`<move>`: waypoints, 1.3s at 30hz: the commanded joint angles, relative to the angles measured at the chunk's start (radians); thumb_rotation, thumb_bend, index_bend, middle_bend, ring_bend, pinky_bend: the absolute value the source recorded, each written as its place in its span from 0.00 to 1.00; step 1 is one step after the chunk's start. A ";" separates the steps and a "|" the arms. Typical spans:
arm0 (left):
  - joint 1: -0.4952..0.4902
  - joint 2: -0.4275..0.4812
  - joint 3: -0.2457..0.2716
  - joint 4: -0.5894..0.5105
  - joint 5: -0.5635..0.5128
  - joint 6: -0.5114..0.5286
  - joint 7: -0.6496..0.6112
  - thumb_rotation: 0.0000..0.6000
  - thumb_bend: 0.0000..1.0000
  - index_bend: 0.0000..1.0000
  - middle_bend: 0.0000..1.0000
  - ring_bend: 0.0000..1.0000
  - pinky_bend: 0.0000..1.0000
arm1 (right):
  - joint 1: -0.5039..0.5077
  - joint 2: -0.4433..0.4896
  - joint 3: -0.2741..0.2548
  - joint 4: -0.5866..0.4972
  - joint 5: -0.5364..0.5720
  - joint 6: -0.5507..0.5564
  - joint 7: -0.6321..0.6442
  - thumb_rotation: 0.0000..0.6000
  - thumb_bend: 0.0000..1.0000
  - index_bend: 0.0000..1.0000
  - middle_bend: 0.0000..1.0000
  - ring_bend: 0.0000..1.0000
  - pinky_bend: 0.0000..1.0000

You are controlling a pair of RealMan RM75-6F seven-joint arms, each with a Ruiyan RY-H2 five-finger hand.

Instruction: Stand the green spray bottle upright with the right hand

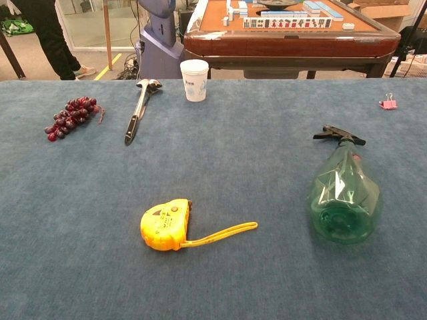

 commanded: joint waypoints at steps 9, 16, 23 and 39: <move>0.002 0.001 0.003 -0.002 0.000 0.001 0.002 1.00 0.33 0.22 0.17 0.09 0.01 | 0.063 0.022 0.008 -0.063 0.044 -0.119 -0.101 1.00 0.16 0.31 0.26 0.09 0.08; 0.003 0.001 0.005 -0.001 0.000 0.000 0.003 1.00 0.33 0.22 0.17 0.09 0.01 | 0.126 0.041 0.021 -0.093 0.086 -0.226 -0.133 1.00 0.47 0.26 0.26 0.09 0.07; 0.006 0.001 0.007 0.002 -0.004 -0.001 0.002 1.00 0.33 0.22 0.17 0.09 0.01 | 0.180 0.040 0.025 -0.093 0.122 -0.316 -0.156 1.00 0.58 0.23 0.26 0.09 0.08; 0.004 -0.005 0.014 0.003 0.007 -0.006 0.001 1.00 0.33 0.22 0.17 0.09 0.01 | 0.312 0.017 0.046 -0.081 0.275 -0.562 -0.151 1.00 0.71 0.07 0.18 0.08 0.08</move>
